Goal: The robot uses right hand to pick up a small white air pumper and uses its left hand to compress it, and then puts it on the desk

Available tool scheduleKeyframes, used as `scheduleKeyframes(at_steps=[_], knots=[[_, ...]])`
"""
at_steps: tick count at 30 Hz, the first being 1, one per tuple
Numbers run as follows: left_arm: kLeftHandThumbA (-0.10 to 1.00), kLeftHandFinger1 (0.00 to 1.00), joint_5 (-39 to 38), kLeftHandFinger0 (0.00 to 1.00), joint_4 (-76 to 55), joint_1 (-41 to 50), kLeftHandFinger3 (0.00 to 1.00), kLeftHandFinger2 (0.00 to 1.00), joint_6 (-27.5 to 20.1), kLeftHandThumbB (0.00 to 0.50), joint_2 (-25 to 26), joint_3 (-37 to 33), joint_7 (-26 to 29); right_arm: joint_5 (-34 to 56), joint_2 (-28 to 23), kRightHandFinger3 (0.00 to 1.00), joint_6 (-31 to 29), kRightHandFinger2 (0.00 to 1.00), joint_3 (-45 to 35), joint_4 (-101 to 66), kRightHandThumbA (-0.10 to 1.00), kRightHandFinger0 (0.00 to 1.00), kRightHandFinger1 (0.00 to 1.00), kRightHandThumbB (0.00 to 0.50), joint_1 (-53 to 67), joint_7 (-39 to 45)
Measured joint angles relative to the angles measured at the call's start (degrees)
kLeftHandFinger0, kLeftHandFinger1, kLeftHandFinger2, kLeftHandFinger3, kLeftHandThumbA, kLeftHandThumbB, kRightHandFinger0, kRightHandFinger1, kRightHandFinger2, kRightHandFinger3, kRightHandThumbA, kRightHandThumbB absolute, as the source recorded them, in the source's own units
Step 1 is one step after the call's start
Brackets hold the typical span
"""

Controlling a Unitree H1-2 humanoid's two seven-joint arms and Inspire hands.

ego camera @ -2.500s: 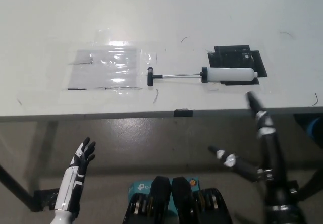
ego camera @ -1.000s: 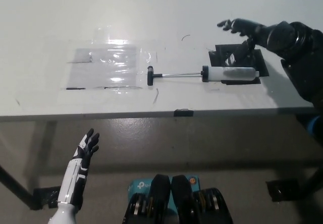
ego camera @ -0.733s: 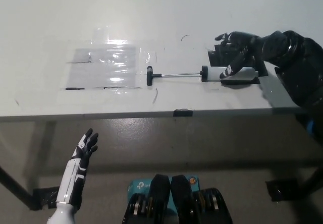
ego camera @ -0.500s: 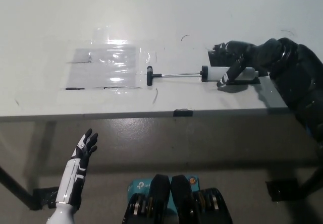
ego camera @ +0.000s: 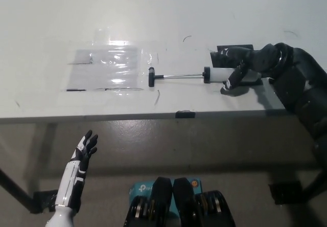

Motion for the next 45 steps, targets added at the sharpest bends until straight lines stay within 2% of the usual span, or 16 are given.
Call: scheduleKeyframes(at_steps=[1,2,3,4,5,6,7,11,13,17,20,22,26,32,38,45], knots=[[1.0,1.0,-0.02,1.0,-0.01,0.0,1.0,1.0,0.0,0.042,0.03,0.01,0.0,-0.64,0.14,0.97,-0.04,0.99,0.86,0.3,0.32,1.0,1.0,0.17,-0.03,-0.86],[1.0,1.0,-0.02,1.0,-0.01,0.0,1.0,1.0,0.0,0.039,0.04,0.01,0.0,-1.19,0.22,0.64,-0.03,0.62,1.65,0.53,-0.06,0.72,0.71,0.203,-0.02,-1.58],[1.0,1.0,-0.03,1.0,-0.01,0.0,1.0,1.0,0.0,0.04,0.05,0.02,0.0,-1.95,0.31,0.46,-0.01,0.35,2.52,0.71,-0.1,0.13,0.24,0.234,-0.01,-2.6],[1.0,1.0,-0.05,1.0,-0.01,-0.01,1.0,1.0,-0.01,0.04,0.06,0.02,0.0,-2.77,0.39,0.42,0.02,0.3,3.72,0.82,-0.1,0.01,0.14,0.229,0.02,-3.5],[1.0,1.0,-0.08,1.0,-0.01,-0.01,1.0,1.0,-0.01,0.04,0.05,0.02,-0.01,-3.73,0.46,0.53,-0.02,0.42,5.21,0.84,-0.1,0.03,0.19,0.23,0.07,-4.8],[1.0,1.0,-0.1,1.0,-0.01,-0.01,1.0,1.0,-0.01,0.039,0.05,0.03,-0.01,-5.03,0.57,0.65,-0.08,0.54,7.38,0.83,-0.1,0.21,0.4,0.239,0.02,-6.57],[1.0,1.0,-0.17,1.0,-0.02,-0.04,1.0,1.0,-0.01,0.031,0.08,0.03,-0.02,-5.82,0.6,0.7,-0.14,0.54,8.38,0.84,-0.1,0.33,0.44,0.228,0.01,-7.71],[1.0,1.0,-0.4,1.0,-0.29,-0.07,1.0,1.0,-0.01,0.025,0.46,0.13,-0.1,-9.06,0.8,0.61,-0.72,0.35,12.32,1.21,-0.1,0.18,0.29,0.226,0.15,-12.56],[1.0,1.0,-0.43,1.0,-0.29,-0.23,1.0,1.0,-0.01,0.02,0.76,0.22,-0.11,-9.93,0.8,0.4,-1.48,0.24,12.67,1.61,-0.1,0.01,0.15,0.211,0.31,-14.44],[1.0,1.0,-0.5,1.0,-0.3,-0.75,1.0,1.0,-0.01,0.002,1.05,0.33,-0.12,-10.48,0.8,0.31,-2.99,0.28,12.34,1.99,-0.1,0.0,0.19,0.204,1.28,-17.37],[1.0,1.0,-0.66,1.0,-0.31,-1.04,1.0,1.0,-0.01,0.0,1.07,0.36,-0.15,-10.76,0.74,0.34,-4.19,0.59,11.85,1.98,-0.1,0.0,0.36,0.222,1.86,-19.26],[1.0,1.0,-0.93,1.0,-0.33,-1.17,1.0,1.0,-0.01,0.014,1.08,0.36,-0.18,-11.04,0.64,0.51,-5.28,0.86,11.49,1.95,-0.1,0.02,0.52,0.213,2.3,-20.87],[1.0,1.0,-1.44,1.0,-0.32,-1.27,1.0,1.0,-0.01,0.008,1.19,0.36,-0.19,-11.28,0.3,0.89,-7.34,1.0,10.13,1.89,-0.1,0.07,0.61,0.212,3.28,-23.52],[1.0,1.0,-1.79,1.0,-0.31,-1.3,1.0,1.0,-0.01,0.013,1.52,0.36,-0.19,-11.37,-0.58,0.87,-10.47,0.92,8.12,1.47,-0.1,0.01,0.5,0.177,4.75,-27.89],[1.0,1.0,-1.83,1.0,-0.41,-1.02,1.0,1.0,-0.02,0.016,1.59,0.32,-0.18,-11.06,-1.73,1.0,-13.66,0.94,3.26,-2.43,-0.1,0.05,0.62,0.097,6.96,-31.04],[1.0,1.0,-1.84,1.0,-0.46,-0.34,1.0,1.0,-0.04,0.006,1.6,0.33,-0.18,-10.59,-4.36,1.0,-15.02,0.92,-1.81,-12.82,-0.1,0.11,0.63,0.136,10.77,-31.31]])
